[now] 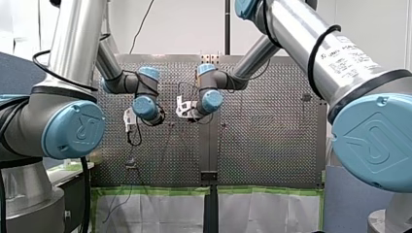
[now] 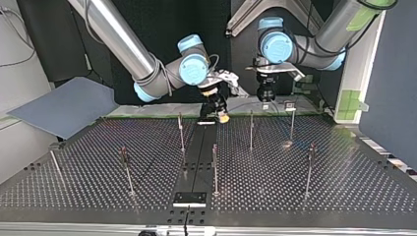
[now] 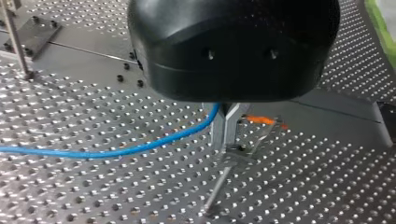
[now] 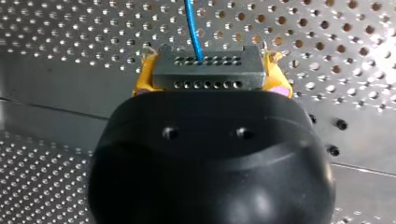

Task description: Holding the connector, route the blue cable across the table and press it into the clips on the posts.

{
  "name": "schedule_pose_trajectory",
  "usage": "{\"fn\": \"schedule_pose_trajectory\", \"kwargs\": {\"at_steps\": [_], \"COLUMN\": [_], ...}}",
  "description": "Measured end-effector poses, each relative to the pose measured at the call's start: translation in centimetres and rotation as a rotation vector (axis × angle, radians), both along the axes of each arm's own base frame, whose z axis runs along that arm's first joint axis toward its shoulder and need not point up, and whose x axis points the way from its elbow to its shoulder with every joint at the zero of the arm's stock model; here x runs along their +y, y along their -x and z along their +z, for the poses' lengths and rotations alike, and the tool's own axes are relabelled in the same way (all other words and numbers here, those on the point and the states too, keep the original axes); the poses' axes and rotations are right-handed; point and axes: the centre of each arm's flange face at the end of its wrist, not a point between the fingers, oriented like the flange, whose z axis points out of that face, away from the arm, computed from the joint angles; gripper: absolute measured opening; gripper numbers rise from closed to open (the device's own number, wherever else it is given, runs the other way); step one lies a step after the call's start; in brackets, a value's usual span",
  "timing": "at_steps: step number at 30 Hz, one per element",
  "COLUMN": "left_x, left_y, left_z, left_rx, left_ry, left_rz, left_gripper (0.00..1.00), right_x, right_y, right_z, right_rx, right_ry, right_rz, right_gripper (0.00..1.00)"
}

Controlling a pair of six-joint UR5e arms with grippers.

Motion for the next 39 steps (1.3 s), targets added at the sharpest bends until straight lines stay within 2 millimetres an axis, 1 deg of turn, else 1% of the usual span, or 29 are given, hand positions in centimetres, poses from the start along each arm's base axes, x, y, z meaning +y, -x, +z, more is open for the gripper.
{"fn": "schedule_pose_trajectory", "kwargs": {"at_steps": [4, 9, 13, 18, 24, 26, 29, 35, 37, 39], "left_x": [-0.2, -0.2, -0.1, -0.1, 0.0, 0.1, 0.4, 0.7, 0.7, 0.7], "left_y": [-0.4, -1.2, -1.9, -2.8, -4.3, -4.6, -4.9, -5.0, -5.4, -5.9], "left_z": [-1.3, -3.0, -3.8, -3.8, -2.9, -2.9, -3.7, -6.0, -6.7, -6.9], "left_rx": [0.005, 0.004, -0.007, -0.041, -0.081, -0.082, -0.067, -0.032, -0.033, -0.045], "left_ry": [0.001, 0.017, 0.034, 0.059, 0.087, 0.098, 0.104, 0.066, 0.056, 0.054], "left_rz": [-0.013, -0.023, -0.022, -0.033, -0.052, -0.055, -0.052, -0.036, -0.032, -0.029], "left_gripper": [0.00, 0.00, 0.00, 0.00, 0.00, 0.00, 0.00, 0.00, 0.00, 0.00], "right_x": [-0.2, -1.1, -1.7, -2.5, -3.5, -3.9, -4.4, -5.0, -5.2, -5.5], "right_y": [0.2, 0.3, 0.4, 0.5, 0.8, 1.0, 1.3, 1.7, 1.8, 2.1], "right_z": [-0.5, -0.6, -1.6, -2.9, -3.2, -3.2, -3.2, -3.2, -3.2, -3.3], "right_rx": [-0.014, -0.046, -0.053, -0.060, -0.085, -0.093, -0.099, -0.100, -0.100, -0.100], "right_ry": [0.000, 0.017, 0.011, 0.000, 0.002, 0.000, -0.002, -0.004, -0.004, -0.003], "right_rz": [0.007, 0.015, 0.020, 0.023, 0.019, 0.014, 0.009, 0.001, 0.000, -0.003], "right_gripper": [0.00, 0.00, 0.00, 0.00, 0.00, 0.00, 0.00, 0.00, 0.00, 0.00]}}
